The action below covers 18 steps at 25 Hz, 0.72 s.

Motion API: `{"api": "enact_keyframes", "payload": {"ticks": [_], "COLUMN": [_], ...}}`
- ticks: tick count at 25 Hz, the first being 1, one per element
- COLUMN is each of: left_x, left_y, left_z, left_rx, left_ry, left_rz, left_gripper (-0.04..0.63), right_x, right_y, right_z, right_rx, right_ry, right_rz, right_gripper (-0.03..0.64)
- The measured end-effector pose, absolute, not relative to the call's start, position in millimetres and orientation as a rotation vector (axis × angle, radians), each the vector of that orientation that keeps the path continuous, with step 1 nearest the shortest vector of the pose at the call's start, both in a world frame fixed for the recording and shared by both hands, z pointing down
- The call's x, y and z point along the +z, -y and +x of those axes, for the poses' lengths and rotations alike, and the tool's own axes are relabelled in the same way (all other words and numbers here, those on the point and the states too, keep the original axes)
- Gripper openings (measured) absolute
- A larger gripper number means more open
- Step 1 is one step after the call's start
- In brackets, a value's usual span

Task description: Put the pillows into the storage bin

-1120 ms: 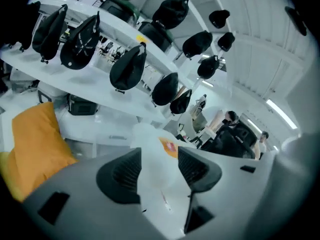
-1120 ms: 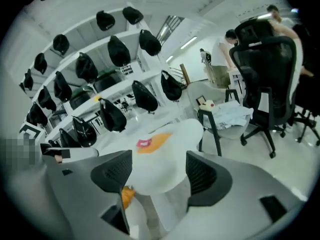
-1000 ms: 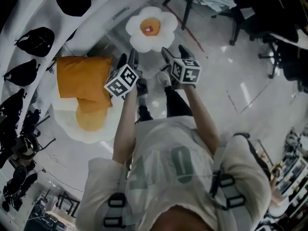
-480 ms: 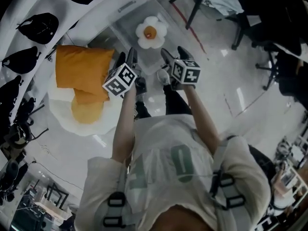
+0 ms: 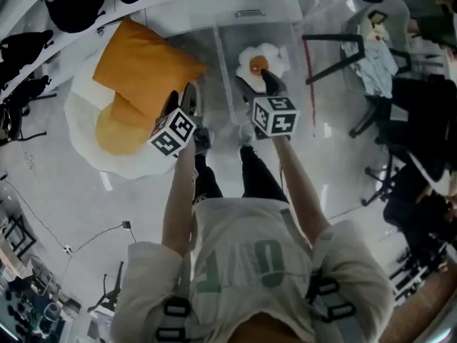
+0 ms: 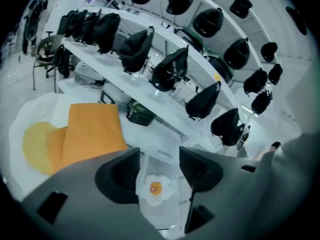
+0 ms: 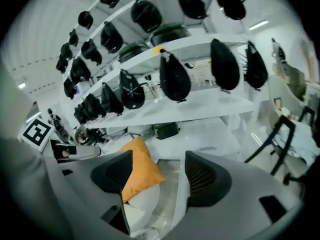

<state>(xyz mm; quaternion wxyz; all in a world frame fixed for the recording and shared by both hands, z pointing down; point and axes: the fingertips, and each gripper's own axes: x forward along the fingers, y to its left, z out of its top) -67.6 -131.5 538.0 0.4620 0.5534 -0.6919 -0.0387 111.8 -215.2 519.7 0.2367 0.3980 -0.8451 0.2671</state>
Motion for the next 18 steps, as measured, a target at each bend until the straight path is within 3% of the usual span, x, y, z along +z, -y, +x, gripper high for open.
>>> {"api": "enact_keyframes", "payload": {"ticks": [8, 13, 18], "left_x": [723.6, 855.2, 914.0], "left_y": [49.0, 5.8, -7.5], "left_z": [-234.2, -251.2, -248.0], "left_rx": [-0.145, -0.109, -0.155], "left_ry": [1.948, 1.891, 1.822], "left_rz": [0.97, 0.782, 0.688], "left_gripper": [0.243, 0.25, 0.25], "right_x": [681.4, 811.6, 881.3], "right_y": [245.0, 248.6, 241.6], "right_z": [-81.3, -133.2, -146.5], "right_rx": [0.386, 0.391, 0.416], "right_ry": [2.341, 2.217, 2.131], "right_rz": [0.479, 0.308, 0.281], "right_gripper": [0.301, 0.301, 0.3]}}
